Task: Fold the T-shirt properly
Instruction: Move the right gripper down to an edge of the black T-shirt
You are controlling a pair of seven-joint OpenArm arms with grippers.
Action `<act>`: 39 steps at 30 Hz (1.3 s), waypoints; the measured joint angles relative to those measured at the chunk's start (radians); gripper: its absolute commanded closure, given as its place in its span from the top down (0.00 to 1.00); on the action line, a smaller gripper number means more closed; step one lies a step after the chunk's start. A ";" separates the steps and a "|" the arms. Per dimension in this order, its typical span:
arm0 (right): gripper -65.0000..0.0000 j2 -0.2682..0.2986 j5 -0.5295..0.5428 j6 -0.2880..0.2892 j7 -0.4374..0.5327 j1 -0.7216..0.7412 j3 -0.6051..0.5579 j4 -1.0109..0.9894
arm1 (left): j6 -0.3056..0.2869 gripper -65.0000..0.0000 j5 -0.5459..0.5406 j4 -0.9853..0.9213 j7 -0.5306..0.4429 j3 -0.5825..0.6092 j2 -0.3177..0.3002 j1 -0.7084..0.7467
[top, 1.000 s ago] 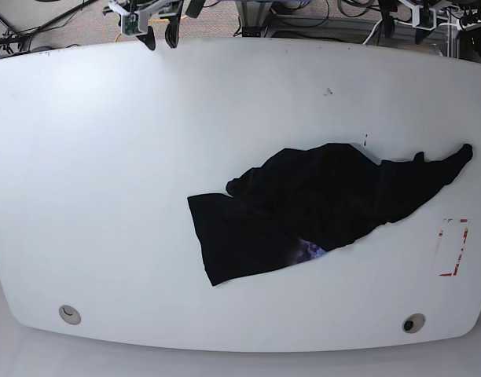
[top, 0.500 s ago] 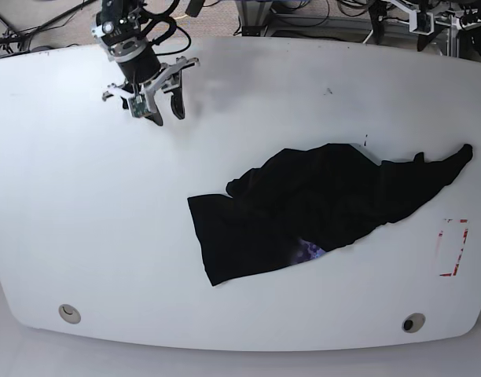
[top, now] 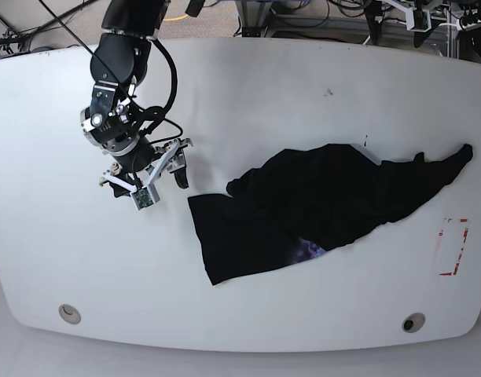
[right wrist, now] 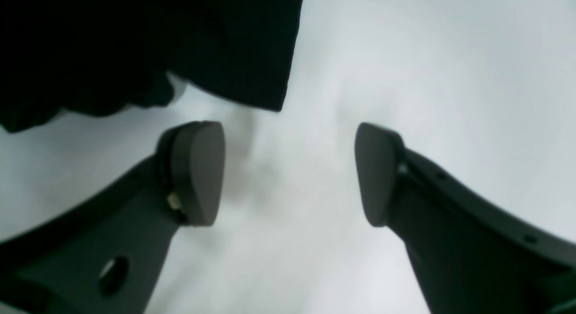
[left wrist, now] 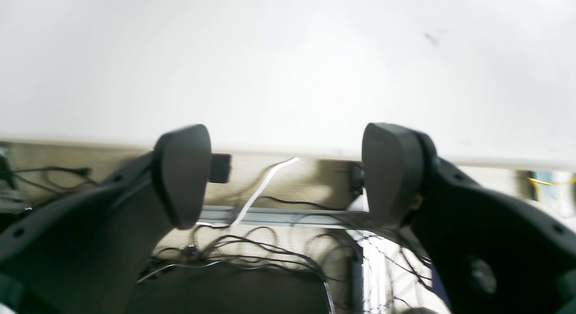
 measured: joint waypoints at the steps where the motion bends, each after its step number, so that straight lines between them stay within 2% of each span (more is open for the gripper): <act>1: 0.66 0.001 -0.002 0.000 -0.005 0.032 -0.001 -0.040 | -0.005 0.76 0.001 0.000 -0.001 0.002 0.000 0.000; 12: 0.66 0.007 0.002 0.001 0.005 0.338 -0.005 -0.464 | -0.003 0.76 0.004 -0.001 0.000 0.000 -0.003 -0.044; 17: 0.66 0.023 0.002 0.044 0.005 0.459 0.005 -0.658 | -0.003 0.76 0.004 -0.003 -0.005 0.000 -0.004 -0.097; 25: 0.66 0.020 0.001 0.051 0.168 0.609 -0.002 -0.982 | -0.006 0.76 0.009 -0.008 0.007 0.000 -0.005 -0.119; 35: 0.66 0.026 -0.014 0.051 0.451 0.762 -0.005 -1.347 | -0.007 0.76 0.009 -0.010 0.006 0.000 -0.007 -0.164; 39: 0.66 0.029 -0.013 -0.003 0.483 0.785 -0.008 -1.385 | -0.006 0.76 0.008 -0.009 -0.002 0.000 -0.008 -0.185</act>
